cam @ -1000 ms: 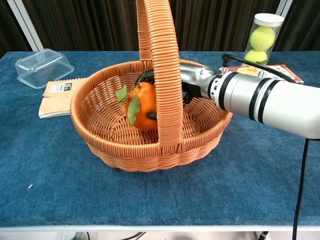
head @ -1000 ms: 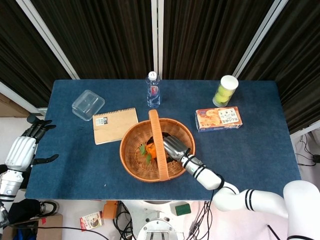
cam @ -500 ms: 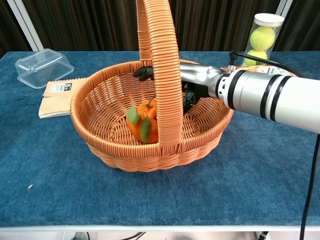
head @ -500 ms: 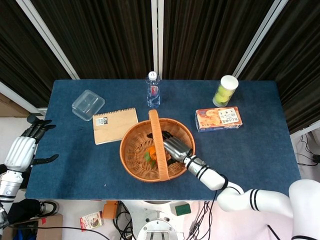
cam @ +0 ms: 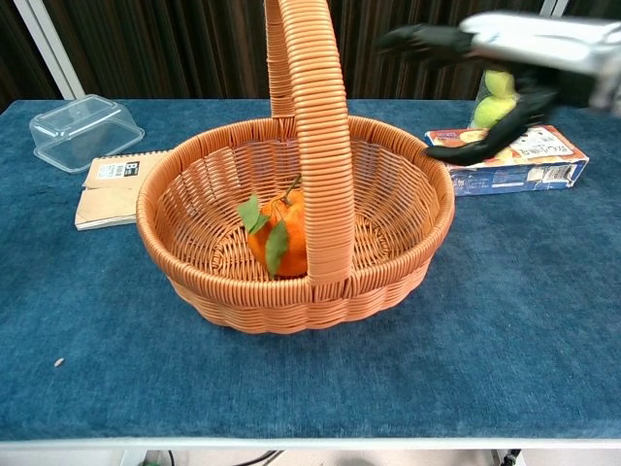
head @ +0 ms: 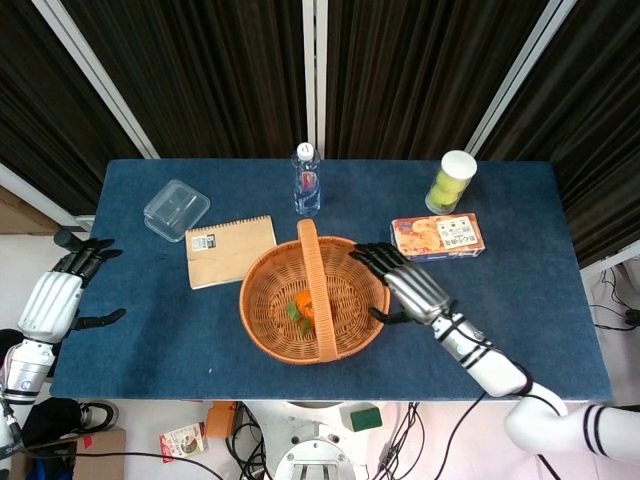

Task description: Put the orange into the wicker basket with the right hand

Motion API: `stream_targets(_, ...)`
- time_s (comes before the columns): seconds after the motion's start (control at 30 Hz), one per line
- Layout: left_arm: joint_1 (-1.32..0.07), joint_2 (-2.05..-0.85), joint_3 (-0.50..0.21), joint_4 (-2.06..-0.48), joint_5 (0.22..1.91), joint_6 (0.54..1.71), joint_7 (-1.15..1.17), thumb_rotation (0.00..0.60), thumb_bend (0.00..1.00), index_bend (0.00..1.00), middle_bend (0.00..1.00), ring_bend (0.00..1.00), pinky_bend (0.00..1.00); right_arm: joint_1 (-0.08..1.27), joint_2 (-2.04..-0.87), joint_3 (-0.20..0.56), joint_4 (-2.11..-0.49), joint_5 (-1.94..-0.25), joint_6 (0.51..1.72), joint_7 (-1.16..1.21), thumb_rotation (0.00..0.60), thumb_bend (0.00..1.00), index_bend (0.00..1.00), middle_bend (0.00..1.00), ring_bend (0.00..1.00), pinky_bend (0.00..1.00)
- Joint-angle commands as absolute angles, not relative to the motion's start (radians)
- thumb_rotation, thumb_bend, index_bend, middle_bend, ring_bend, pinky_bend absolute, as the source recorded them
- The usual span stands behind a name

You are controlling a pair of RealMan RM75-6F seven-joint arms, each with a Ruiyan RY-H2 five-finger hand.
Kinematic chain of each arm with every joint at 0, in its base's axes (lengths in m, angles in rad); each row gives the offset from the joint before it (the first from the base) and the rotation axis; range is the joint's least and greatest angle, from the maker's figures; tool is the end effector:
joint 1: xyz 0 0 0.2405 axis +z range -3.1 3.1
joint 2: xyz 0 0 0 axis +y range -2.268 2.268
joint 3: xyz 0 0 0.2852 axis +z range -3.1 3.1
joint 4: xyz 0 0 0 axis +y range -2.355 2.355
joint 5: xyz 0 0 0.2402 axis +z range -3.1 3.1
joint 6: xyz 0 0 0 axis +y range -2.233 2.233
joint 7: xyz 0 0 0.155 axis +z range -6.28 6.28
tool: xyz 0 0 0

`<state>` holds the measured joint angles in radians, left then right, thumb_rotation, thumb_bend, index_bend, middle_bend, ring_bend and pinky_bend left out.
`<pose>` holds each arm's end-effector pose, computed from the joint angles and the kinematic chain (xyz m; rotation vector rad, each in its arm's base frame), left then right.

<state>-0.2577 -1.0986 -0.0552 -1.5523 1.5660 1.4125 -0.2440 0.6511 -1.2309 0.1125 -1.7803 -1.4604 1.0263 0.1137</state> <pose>-0.3203 0.2575 0.1450 -1.5200 -0.9513 -1.1346 -0.1532 -0.3260 0.0355 1.9516 -1.1218 1.2527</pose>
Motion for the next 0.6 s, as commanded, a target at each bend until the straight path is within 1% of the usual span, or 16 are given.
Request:
stream_targets(0.03, -0.258, -1.103, -0.051, -1.555, 1.571, 1.411, -0.23, 0.6, 0.01, 0.21, 0.13, 0.08, 0.24, 0.491, -1.095, 0.025, -1.804, -1.554, 1.221, 0.133, 0.6, 0.3, 0.01, 0.01, 0.0, 0.03)
stream_targets(0.07, -0.257, -1.105, -0.051, -1.555, 1.57, 1.412, -0.225, 0.6, 0.01, 0.21, 0.13, 0.08, 0.24, 0.453, -1.085, 0.012, -1.787, -1.57, 1.278, 0.123, 0.6, 0.3, 0.01, 0.01, 0.0, 0.02)
stream_targets(0.1, -0.255, -1.107, -0.051, -1.552, 1.568, 1.415, -0.215, 0.6, 0.01, 0.21, 0.13, 0.08, 0.24, 0.399, -1.084, -0.001, -1.751, -1.586, 1.359, 0.092, 0.6, 0.3, 0.01, 0.02, 0.0, 0.02)
stream_targets(0.2, -0.248, -1.114, -0.046, -1.544, 1.573, 1.424, -0.175, 0.6, 0.02, 0.2, 0.13, 0.08, 0.24, 0.282, -1.128, -0.011, -1.637, -1.591, 1.532, -0.025, 0.6, 0.3, 0.01, 0.02, 0.0, 0.0)
stream_targets(0.3, -0.234, -1.132, -0.036, -1.528, 1.585, 1.446, -0.13, 0.6, 0.02, 0.2, 0.13, 0.08, 0.23, 0.183, -1.177, -0.023, -1.548, -1.538, 1.621, -0.09, 0.6, 0.29, 0.0, 0.0, 0.0, 0.0)
stream_targets(0.4, -0.206, -1.158, -0.025, -1.5, 1.581, 1.476, -0.082, 0.6, 0.02, 0.2, 0.13, 0.08, 0.23, 0.114, -1.233, -0.022, -1.47, -1.473, 1.654, -0.106, 0.6, 0.28, 0.0, 0.0, 0.0, 0.0)
stream_targets(0.53, -0.153, -1.221, -0.03, -1.423, 1.542, 1.539, -0.005, 0.6, 0.02, 0.18, 0.13, 0.08, 0.2, 0.076, -1.265, -0.013, -1.399, -1.401, 1.617, -0.08, 0.6, 0.27, 0.0, 0.0, 0.0, 0.0)
stream_targets(0.6, -0.136, -1.237, -0.027, -1.401, 1.529, 1.549, -0.01, 0.6, 0.02, 0.18, 0.13, 0.07, 0.2, 0.068, -1.271, -0.012, -1.382, -1.399, 1.607, -0.064, 0.6, 0.27, 0.0, 0.0, 0.0, 0.0)
